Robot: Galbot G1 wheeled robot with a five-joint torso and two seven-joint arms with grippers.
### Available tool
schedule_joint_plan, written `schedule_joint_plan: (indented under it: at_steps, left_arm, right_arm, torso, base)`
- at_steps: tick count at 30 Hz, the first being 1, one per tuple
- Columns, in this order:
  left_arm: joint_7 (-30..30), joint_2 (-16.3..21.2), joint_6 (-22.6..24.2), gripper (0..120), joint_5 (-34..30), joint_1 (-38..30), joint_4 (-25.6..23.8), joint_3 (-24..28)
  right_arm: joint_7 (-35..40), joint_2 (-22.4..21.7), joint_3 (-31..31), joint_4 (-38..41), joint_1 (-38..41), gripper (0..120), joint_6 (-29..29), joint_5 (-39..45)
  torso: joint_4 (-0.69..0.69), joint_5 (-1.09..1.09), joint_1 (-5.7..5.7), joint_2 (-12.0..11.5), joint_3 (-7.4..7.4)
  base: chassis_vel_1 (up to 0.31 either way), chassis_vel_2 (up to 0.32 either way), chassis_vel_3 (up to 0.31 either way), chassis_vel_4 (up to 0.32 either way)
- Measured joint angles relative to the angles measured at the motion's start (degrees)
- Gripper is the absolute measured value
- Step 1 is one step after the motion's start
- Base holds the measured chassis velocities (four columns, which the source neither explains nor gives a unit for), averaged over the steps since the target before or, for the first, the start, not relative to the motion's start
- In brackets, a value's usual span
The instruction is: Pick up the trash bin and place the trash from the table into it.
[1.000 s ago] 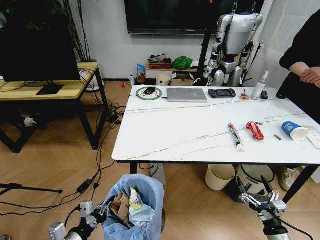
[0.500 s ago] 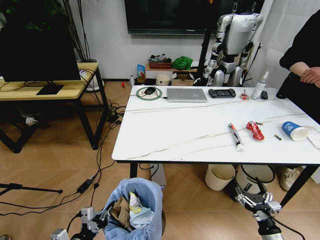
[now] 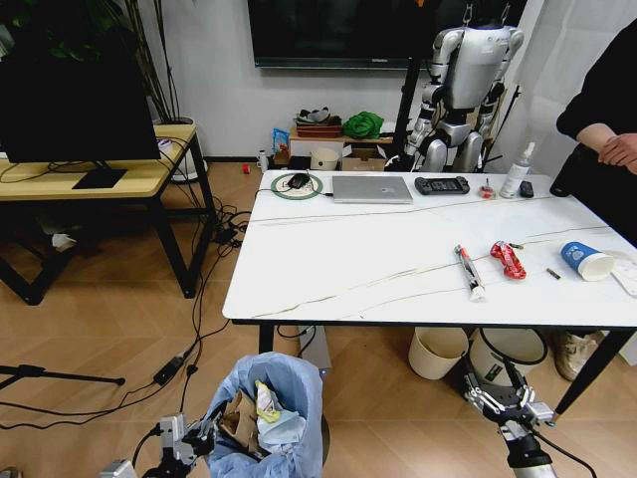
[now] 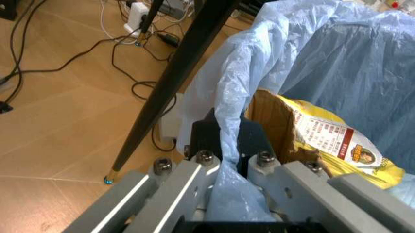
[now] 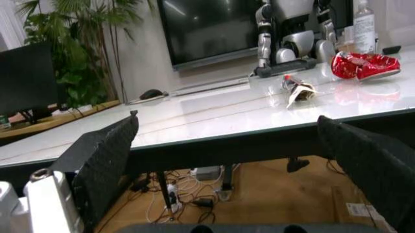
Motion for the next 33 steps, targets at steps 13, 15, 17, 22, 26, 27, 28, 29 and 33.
schedule_joint_plan:
  at_steps: [13,15,17,22,26,27,28,29,33]
  left_arm:
    - [0.0,-0.4,0.0,0,0.1,0.1,-0.4,0.1]
    - [0.0,-0.4,0.1,0,0.2,0.1,-0.4,0.1]
    - [0.0,-0.6,0.1,0,0.3,0.1,-0.4,0.2]
    - [-0.1,-0.7,0.1,0,0.3,0.1,-0.5,0.3]
    - [-0.1,-0.8,0.1,0,0.4,0.1,-0.5,0.3]
    - [-0.1,-0.8,0.1,0,0.4,0.1,-0.5,0.4]
    - [-0.1,-0.8,0.1,0,0.4,0.1,-0.5,0.4]
    - [-0.1,-0.8,0.1,0,0.4,0.0,-0.5,0.4]
    - [-0.1,-0.8,0.1,0,0.4,0.0,-0.5,0.4]
  right_arm:
    - [-0.8,0.0,0.4,-0.4,-0.1,100,0.0,1.1]
    - [-0.8,0.0,0.5,-0.5,0.0,100,0.0,1.2]
    - [-0.9,0.0,0.5,-0.6,0.0,100,0.0,1.3]
    - [-1.2,0.0,0.6,-0.8,0.0,100,0.0,1.6]
    - [-1.3,0.0,0.6,-0.8,0.0,100,0.0,1.7]
    - [-1.3,0.0,0.6,-0.8,0.0,100,0.0,1.7]
    - [-1.3,0.0,0.6,-0.8,0.0,100,0.0,1.8]
    - [-1.3,0.0,0.7,-0.9,0.0,100,0.0,1.8]
    - [-1.4,0.0,0.8,-1.0,0.0,100,0.0,1.9]
  torso:
    - [0.00,0.00,0.00,0.0,0.00]
    - [0.00,0.00,0.00,0.0,0.00]
    - [0.00,0.00,0.00,0.0,0.00]
    - [0.00,0.00,0.00,0.0,0.00]
    - [0.00,0.00,0.00,0.0,0.00]
    - [0.00,0.00,0.00,0.0,0.00]
    - [0.00,0.00,0.00,0.0,0.00]
    - [0.00,0.00,0.00,0.0,0.00]
    - [0.00,0.00,0.00,0.0,0.00]
  base:
    - [0.000,0.000,0.000,0.000]
    - [0.000,0.000,0.000,0.000]
    - [0.000,0.000,0.000,0.000]
    - [0.000,0.000,0.000,0.000]
    - [-0.019,-0.021,0.034,0.020]
    - [-0.040,-0.050,0.040,0.051]
    - [-0.058,-0.047,0.040,0.035]
    - [-0.058,-0.072,0.044,0.035]
    - [-0.063,-0.071,0.046,0.057]
